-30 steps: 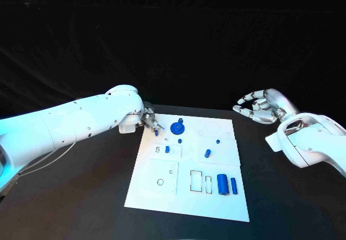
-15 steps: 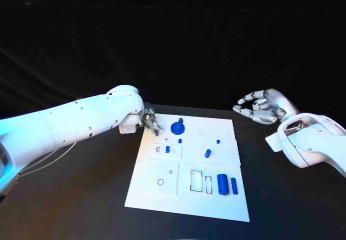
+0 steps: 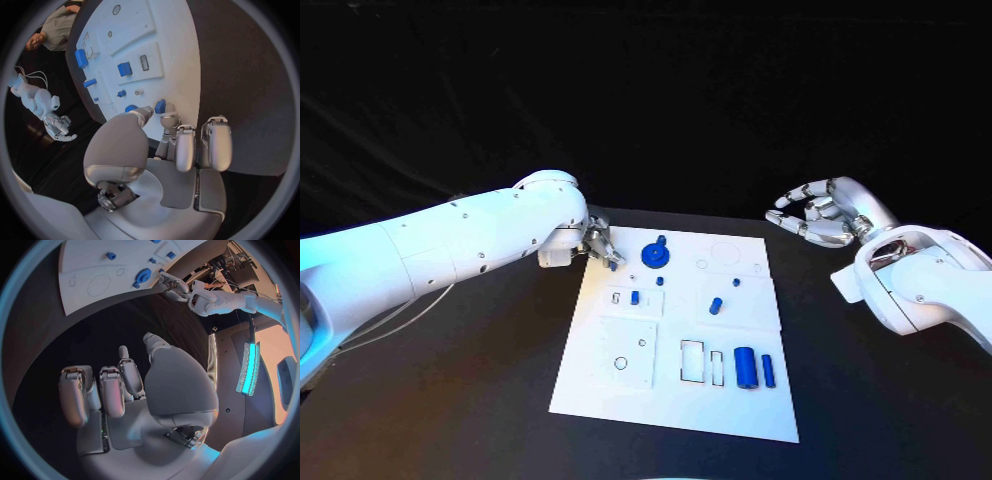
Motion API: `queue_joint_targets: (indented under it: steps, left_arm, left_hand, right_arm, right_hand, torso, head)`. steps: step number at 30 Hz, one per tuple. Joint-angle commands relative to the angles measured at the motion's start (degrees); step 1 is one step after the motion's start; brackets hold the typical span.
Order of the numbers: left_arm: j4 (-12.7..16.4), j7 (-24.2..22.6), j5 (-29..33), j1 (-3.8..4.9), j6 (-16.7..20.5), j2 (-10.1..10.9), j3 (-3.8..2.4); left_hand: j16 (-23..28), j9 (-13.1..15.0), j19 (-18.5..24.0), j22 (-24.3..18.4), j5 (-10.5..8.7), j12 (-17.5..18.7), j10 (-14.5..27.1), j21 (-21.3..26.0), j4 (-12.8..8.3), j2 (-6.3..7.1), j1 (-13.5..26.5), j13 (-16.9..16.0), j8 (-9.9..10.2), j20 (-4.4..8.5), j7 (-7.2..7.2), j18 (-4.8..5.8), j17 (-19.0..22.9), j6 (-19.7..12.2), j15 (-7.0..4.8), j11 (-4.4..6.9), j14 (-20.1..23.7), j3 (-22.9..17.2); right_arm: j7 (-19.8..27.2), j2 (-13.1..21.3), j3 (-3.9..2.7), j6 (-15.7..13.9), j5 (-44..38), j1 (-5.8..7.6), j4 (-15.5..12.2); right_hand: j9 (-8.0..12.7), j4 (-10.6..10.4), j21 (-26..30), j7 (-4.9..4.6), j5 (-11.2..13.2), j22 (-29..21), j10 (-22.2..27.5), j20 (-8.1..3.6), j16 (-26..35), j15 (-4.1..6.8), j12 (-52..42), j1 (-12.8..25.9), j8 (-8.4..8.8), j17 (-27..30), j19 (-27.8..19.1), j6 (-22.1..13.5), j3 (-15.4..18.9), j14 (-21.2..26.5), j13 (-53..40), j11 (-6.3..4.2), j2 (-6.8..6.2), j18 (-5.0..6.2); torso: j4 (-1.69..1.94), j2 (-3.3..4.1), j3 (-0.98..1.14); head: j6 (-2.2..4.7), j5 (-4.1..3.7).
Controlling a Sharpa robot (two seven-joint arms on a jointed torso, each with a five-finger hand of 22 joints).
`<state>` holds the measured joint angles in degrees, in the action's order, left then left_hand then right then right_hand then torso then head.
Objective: Assemble the parts on the task board
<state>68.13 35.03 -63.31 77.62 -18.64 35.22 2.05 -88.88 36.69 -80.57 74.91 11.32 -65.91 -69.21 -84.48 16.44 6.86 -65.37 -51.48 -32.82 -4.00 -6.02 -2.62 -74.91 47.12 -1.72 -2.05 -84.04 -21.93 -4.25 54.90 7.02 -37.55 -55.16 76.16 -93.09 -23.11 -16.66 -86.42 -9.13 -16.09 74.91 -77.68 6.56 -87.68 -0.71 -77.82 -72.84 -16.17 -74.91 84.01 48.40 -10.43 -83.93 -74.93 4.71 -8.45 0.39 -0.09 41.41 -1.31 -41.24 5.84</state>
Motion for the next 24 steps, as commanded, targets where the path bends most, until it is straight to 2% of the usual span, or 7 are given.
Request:
queue_joint_targets:
  steps: [1,6,9,14,17,20,24]
  left_arm:
    - [-0.06,-0.08,0.49,-0.01,-0.70,-0.19,-0.01]
    - [-0.06,-0.10,0.52,-0.02,-0.42,-0.23,0.00]
    - [-0.04,-0.23,0.84,-0.02,0.24,-0.25,0.00]
    - [0.00,-0.60,2.45,-0.02,1.94,-0.19,0.00]
    - [0.00,-1.03,4.17,-0.02,3.41,-0.06,0.00]
    - [0.14,-1.28,7.69,-0.02,4.91,0.32,0.00]
    - [1.05,-1.23,11.15,-0.02,5.89,1.30,0.00]
  left_hand:
    - [0.06,-0.06,-0.11,2.42,0.32,-0.30,0.16,0.23,0.10,0.01,-0.74,-0.04,-0.32,-0.33,0.01,-0.37,-13.13,0.48,0.03,0.33,-5.29,-0.39]
    - [0.03,-0.19,-0.15,2.51,0.35,-0.46,0.06,0.21,-0.05,-0.42,-2.00,-0.16,-0.54,-0.27,0.18,-0.36,-13.18,0.66,-0.10,0.48,-5.31,-0.94]
    - [-0.03,-0.31,-0.16,2.58,0.31,-0.51,0.05,0.20,-0.73,-1.34,-4.92,-0.15,-0.91,-0.13,0.48,-0.35,-13.27,0.69,-0.39,0.78,-5.34,-2.78]
    - [-0.15,-0.07,-0.33,2.88,0.34,-0.60,-0.13,0.09,-4.50,-2.60,-11.16,-0.41,-1.88,0.18,0.86,-0.30,-13.46,0.07,-0.84,1.19,-5.41,-8.62]
    - [-0.14,0.99,-0.33,3.02,0.25,-0.26,-0.15,0.04,-6.58,-1.41,-11.76,0.01,-3.91,0.21,0.30,-0.28,-13.43,-0.81,-0.55,0.83,-5.41,-14.79]
    - [0.11,1.65,0.03,2.66,0.24,0.23,0.38,0.23,-7.73,-0.35,-11.03,0.77,-5.22,0.12,0.35,-0.38,-13.01,-1.12,-0.43,0.83,-5.25,-18.05]
    - [0.13,2.12,0.12,2.63,0.17,0.09,0.32,0.26,-8.52,0.28,-9.99,0.75,-6.29,0.10,0.35,-0.41,-12.99,-1.34,-0.39,0.76,-5.24,-20.44]
  right_arm:
    - [0.29,-0.06,0.00,0.28,-0.71,-0.04,-0.03]
    - [0.29,-0.08,0.00,0.28,-0.71,-0.04,-0.03]
    - [0.29,-0.10,0.00,0.29,-0.71,-0.05,-0.03]
    - [0.28,-0.12,0.00,0.33,-0.71,-0.05,-0.02]
    - [0.26,-0.13,0.00,0.38,-0.71,-0.05,-0.01]
    - [0.19,-0.16,0.00,0.49,-0.72,-0.07,0.02]
    - [0.13,-0.17,0.01,0.53,-0.72,-0.11,0.05]
  right_hand:
    - [-0.05,0.06,0.17,0.06,-0.15,12.23,-0.08,-0.20,0.23,0.49,0.05,0.04,-0.18,-8.77,3.34,0.20,0.31,-4.62,-0.87,-0.34,0.49,0.72]
    - [-0.05,0.06,0.17,0.06,-0.15,12.23,-0.08,-0.20,0.23,0.49,0.05,0.04,-0.18,-8.77,3.34,0.20,0.31,-4.62,-0.87,-0.34,0.49,0.72]
    - [-0.05,0.06,0.17,0.06,-0.15,12.23,-0.08,-0.20,0.23,0.49,0.05,0.04,-0.18,-8.77,3.34,0.20,0.31,-4.62,-0.87,-0.34,0.49,0.72]
    - [-0.06,0.08,0.19,0.06,-0.27,12.21,-0.11,-0.21,0.22,0.49,0.02,-0.03,-0.19,-8.79,3.32,0.22,0.30,-4.62,-0.90,-0.34,0.56,0.72]
    - [-0.06,0.09,0.19,0.07,-0.41,12.22,-0.12,-0.21,0.24,0.50,0.01,-0.09,-0.20,-8.74,3.33,0.23,0.28,-4.61,-0.91,-0.35,0.60,0.72]
    - [-0.06,0.10,0.25,0.07,-0.66,12.18,-0.08,-0.22,0.25,0.51,0.06,-0.18,-0.22,-8.72,3.29,0.24,0.28,-4.61,-0.86,-0.36,0.63,0.74]
    - [-0.05,0.12,0.30,0.07,-1.44,12.16,-0.05,-0.24,0.29,0.52,0.09,-0.45,-0.22,-8.64,3.27,0.22,0.29,-4.59,-0.83,-0.37,0.64,0.75]
  torso:
    - [0.00,-0.01,-0.01]
    - [-0.01,-0.01,-0.03]
    - [0.02,-0.01,-0.03]
    - [0.04,-0.02,-0.01]
    - [0.02,-0.06,-0.01]
    - [-0.05,-0.08,0.02]
    - [0.02,-0.19,0.05]
  head:
    - [-0.02,-0.04]
    - [-0.10,-0.04]
    - [-0.13,-0.03]
    - [-0.20,0.01]
    - [-0.26,0.08]
    - [-0.04,0.45]
    - [-0.01,0.35]
